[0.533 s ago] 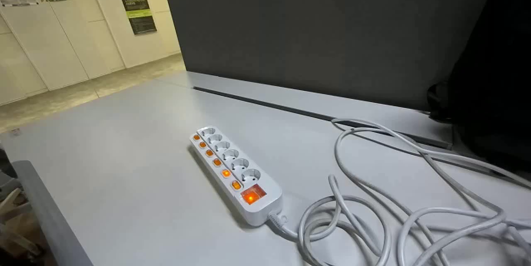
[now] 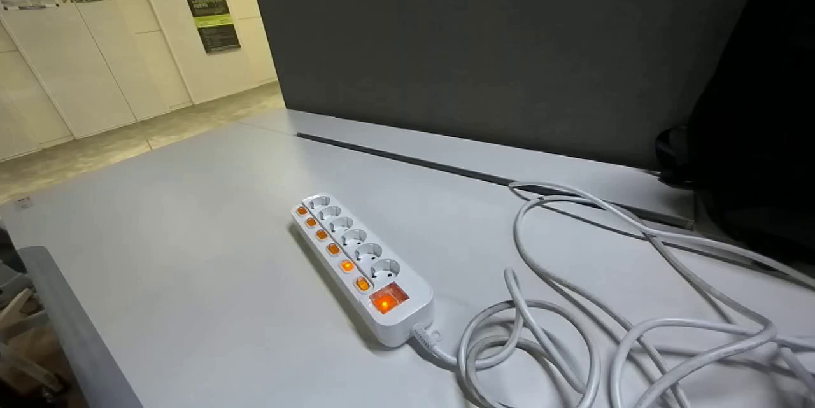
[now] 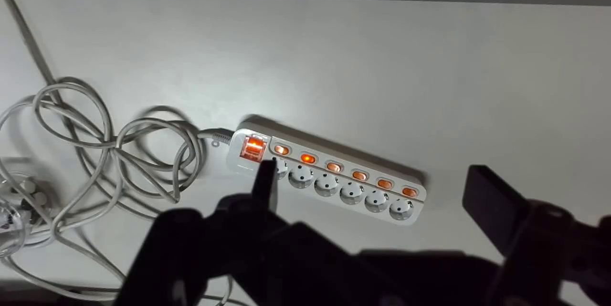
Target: Turn off the third switch from the right
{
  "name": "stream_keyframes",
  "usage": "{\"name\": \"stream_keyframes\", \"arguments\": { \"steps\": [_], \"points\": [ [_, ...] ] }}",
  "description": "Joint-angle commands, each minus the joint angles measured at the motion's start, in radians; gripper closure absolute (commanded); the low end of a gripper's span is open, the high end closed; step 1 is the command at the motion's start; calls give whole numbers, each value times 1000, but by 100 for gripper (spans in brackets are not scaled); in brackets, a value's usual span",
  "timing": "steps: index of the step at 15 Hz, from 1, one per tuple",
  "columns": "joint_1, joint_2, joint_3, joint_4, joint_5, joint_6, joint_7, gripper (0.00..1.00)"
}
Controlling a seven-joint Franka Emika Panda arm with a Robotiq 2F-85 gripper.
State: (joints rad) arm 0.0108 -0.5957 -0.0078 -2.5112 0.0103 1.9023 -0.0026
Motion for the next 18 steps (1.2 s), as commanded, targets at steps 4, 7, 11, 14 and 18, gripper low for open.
{"name": "stream_keyframes", "arguments": {
  "steps": [4,7,11,14,18],
  "points": [
    [-3,0,2,2,1,-2,-2,0],
    [-4,17,5,-19,1,67,4,0],
    [-11,84,6,-68,4,265,20,0],
    [-16,159,14,-101,-7,395,32,0],
    [-32,268,20,-114,-20,524,68,27]
  ]
}}
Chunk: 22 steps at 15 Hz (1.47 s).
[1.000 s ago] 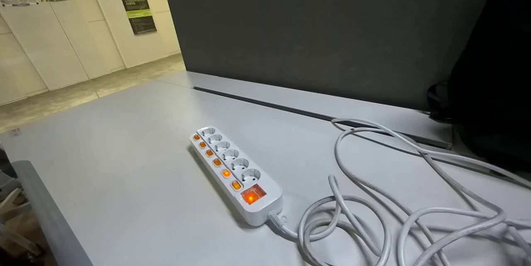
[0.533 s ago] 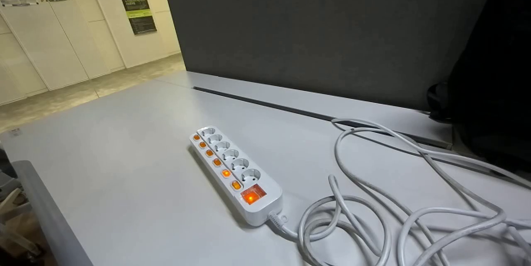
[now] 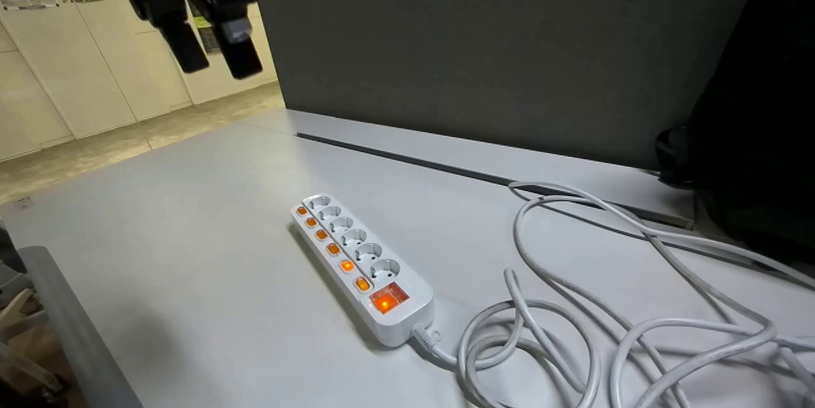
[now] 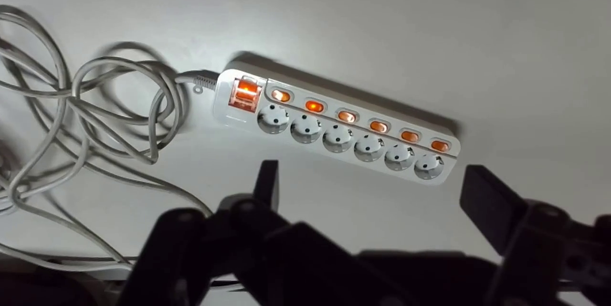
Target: Turn off the third switch from the right
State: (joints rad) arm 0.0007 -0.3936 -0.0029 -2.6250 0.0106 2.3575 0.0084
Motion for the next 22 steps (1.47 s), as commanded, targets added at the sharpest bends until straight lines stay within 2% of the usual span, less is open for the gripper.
{"name": "stream_keyframes", "arguments": {
  "steps": [1,10,13,14,21,22],
  "points": [
    [-26,91,14,-2,-23,93,63,33],
    [-54,295,14,8,-87,233,171,98],
    [-52,359,4,23,-110,233,190,100],
    [-42,317,0,-4,-87,234,148,100],
    [-40,331,0,-3,-87,238,145,99],
    [-46,352,-1,9,-107,245,180,100]
  ]
}}
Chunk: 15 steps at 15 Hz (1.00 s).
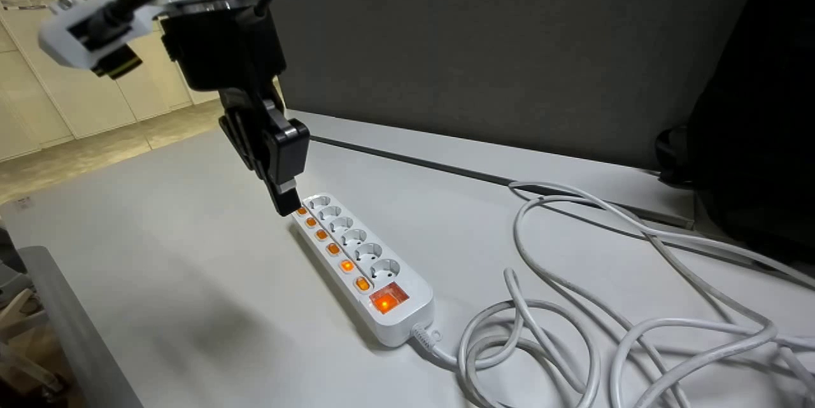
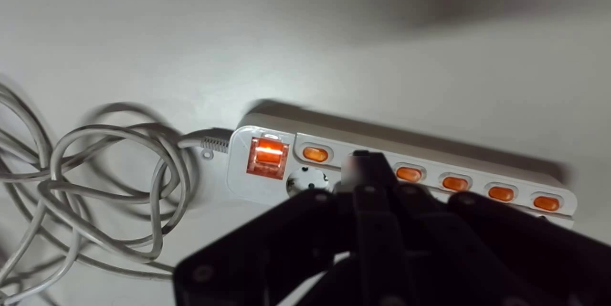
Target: Turn off the third switch from the right
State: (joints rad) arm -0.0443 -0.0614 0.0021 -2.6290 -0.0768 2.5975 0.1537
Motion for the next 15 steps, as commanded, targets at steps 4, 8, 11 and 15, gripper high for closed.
{"name": "stream_keyframes", "arguments": {
  "steps": [4,8,11,15],
  "points": [
    [-6,91,-17,45,-24,38,70,100],
    [5,183,-41,84,-46,118,138,100],
    [28,247,-65,114,-67,150,181,100],
    [62,318,-87,153,-46,152,193,100]
  ]
}}
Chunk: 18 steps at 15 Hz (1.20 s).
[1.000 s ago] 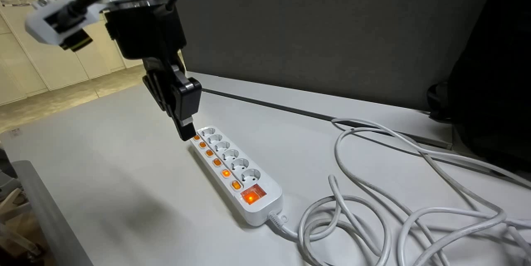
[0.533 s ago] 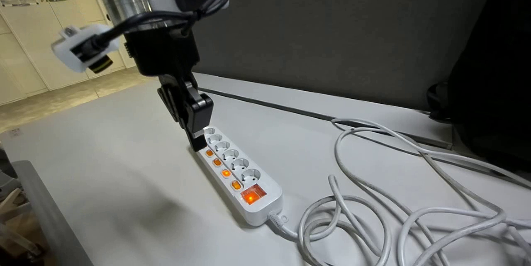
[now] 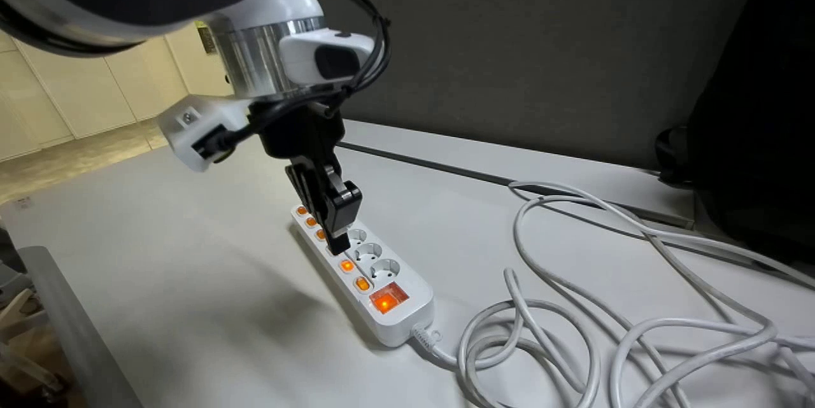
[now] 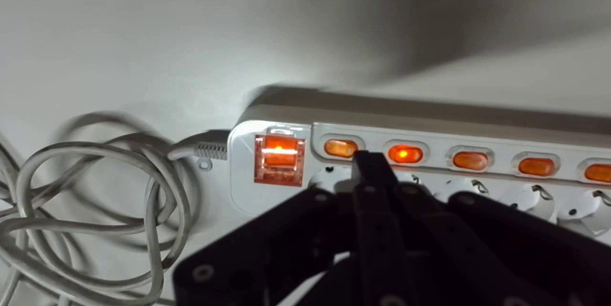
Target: Turn off the third switch from the right
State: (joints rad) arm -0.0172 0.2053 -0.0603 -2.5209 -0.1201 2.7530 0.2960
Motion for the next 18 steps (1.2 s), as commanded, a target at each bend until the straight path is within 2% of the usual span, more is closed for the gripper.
{"name": "stream_keyframes", "arguments": {
  "steps": [1,5,10,18],
  "points": [
    [41,65,-26,54,6,-4,46,100],
    [60,103,-28,78,29,-3,26,100],
    [57,130,-8,96,90,-9,-18,100],
    [57,164,-4,116,129,-11,-34,100]
  ]
}}
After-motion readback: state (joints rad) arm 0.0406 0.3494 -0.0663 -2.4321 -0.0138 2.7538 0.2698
